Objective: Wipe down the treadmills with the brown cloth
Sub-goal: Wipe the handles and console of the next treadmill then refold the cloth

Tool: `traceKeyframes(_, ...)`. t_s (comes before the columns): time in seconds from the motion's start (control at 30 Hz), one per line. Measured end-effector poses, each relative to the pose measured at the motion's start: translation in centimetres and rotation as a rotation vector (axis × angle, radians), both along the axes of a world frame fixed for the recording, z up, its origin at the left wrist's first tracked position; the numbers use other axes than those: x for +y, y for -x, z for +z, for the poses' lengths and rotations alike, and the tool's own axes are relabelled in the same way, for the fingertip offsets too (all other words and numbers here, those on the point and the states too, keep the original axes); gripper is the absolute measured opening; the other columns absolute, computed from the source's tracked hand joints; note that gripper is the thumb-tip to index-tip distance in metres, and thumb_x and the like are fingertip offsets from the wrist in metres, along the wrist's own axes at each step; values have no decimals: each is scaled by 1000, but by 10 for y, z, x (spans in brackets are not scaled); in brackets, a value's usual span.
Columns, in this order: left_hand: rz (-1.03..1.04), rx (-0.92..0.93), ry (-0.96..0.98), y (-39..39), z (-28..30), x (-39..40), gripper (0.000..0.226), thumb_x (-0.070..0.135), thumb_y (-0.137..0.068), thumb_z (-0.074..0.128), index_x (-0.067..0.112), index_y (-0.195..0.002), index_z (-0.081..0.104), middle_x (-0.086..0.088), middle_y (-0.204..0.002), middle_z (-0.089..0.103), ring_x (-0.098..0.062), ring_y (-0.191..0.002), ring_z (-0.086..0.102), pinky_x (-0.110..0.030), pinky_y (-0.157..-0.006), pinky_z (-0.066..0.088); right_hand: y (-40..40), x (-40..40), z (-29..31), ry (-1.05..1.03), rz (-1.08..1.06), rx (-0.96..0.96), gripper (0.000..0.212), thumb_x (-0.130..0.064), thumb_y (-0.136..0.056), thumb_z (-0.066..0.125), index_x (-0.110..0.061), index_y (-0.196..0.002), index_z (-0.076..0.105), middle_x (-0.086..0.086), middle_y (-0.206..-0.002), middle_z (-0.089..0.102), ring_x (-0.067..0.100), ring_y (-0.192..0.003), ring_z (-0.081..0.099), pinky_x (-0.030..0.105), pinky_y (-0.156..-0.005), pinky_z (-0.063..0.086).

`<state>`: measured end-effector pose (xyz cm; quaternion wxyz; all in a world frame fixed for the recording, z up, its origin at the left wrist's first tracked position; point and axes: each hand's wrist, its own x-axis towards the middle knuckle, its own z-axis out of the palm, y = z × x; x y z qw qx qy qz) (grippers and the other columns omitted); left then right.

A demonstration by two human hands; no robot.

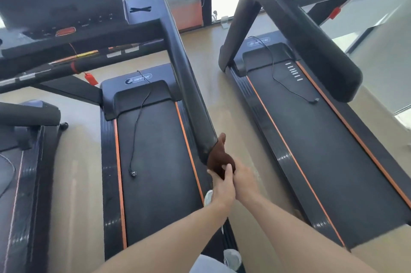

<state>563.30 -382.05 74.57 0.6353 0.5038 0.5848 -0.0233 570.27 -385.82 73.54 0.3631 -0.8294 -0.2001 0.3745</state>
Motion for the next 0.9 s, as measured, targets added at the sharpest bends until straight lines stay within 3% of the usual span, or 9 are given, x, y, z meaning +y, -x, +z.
traceKeyframes(0.03, 14, -1, 51, -6, -3, -7, 80, 71, -92, 37, 31, -159, 24, -3, -142, 59, -18, -114, 63, -17, -83, 50, -5, -9, -3, 35, -22, 31, 30, -22, -97, 62, -37, -121, 70, -20, -94, 73, 5, -88, 69, 9, -65, 45)
traceKeyframes(0.1, -2, 28, 197, -16, -8, -18, 54, 59, -103, 42, 23, -142, 51, -5, -108, 70, -17, -86, 68, -21, -62, 52, -18, -32, -8, 118, -60, 32, 26, -19, -95, 62, -36, -112, 72, -19, -90, 70, 6, -84, 66, 13, -63, 42)
traceKeyframes(0.23, -155, 64, 339, -44, -26, -22, 55, 59, -100, 48, 14, -126, 66, -9, -110, 73, -28, -103, 69, -42, -98, 56, -55, -63, -9, 204, -214, 15, 7, -27, -97, 64, -33, -100, 67, -13, -91, 68, 17, -90, 63, 27, -72, 44)
traceKeyframes(0.3, -205, 59, 307, -69, -35, -15, 51, 54, -100, 52, 12, -124, 68, -8, -106, 73, -29, -102, 69, -44, -97, 57, -77, -66, -1, 177, -281, -31, 2, -33, -97, 65, -31, -98, 67, -12, -91, 70, 19, -91, 66, 33, -78, 48)
traceKeyframes(0.5, -163, -153, 364, -147, 11, 37, 29, 46, -96, 66, 17, -94, 69, 1, -85, 71, -6, -62, 68, -19, -54, 49, -133, -31, 50, -92, -496, -149, 15, -35, -93, 75, -26, -85, 67, -16, -76, 71, 2, -72, 66, 22, -67, 47)
traceKeyframes(0.57, -118, -258, 481, -168, 22, 47, 44, 57, -84, 73, 19, -105, 76, -1, -93, 78, -9, -72, 74, -20, -60, 53, -147, -19, 74, -171, -579, -143, 15, -38, -93, 74, -25, -86, 69, -13, -80, 73, 6, -77, 68, 25, -72, 52)
traceKeyframes(0.67, -173, -331, 575, -195, 35, 57, 46, 60, -82, 74, 25, -112, 77, -1, -111, 78, -17, -91, 72, -28, -84, 49, -170, -8, 100, -272, -686, -172, 17, -40, -96, 71, -25, -89, 70, -11, -84, 74, 7, -83, 70, 27, -80, 55)
traceKeyframes(0.77, -157, -424, 413, -229, 51, 60, 37, 42, -88, 78, 20, -117, 73, -2, -108, 78, -17, -95, 75, -28, -78, 58, -194, -4, 110, -262, -753, -316, 18, -43, -99, 67, -27, -104, 68, -16, -93, 72, 1, -91, 67, 28, -87, 53)
traceKeyframes(0.9, -98, -512, -146, -269, 83, 52, 18, 37, -91, 75, 22, -95, 67, 10, -86, 71, 6, -77, 65, -17, -71, 49, -218, 1, 118, -286, -914, -522, 18, -43, -101, 64, -31, -115, 65, -22, -104, 70, 5, -100, 68, 31, -92, 56)
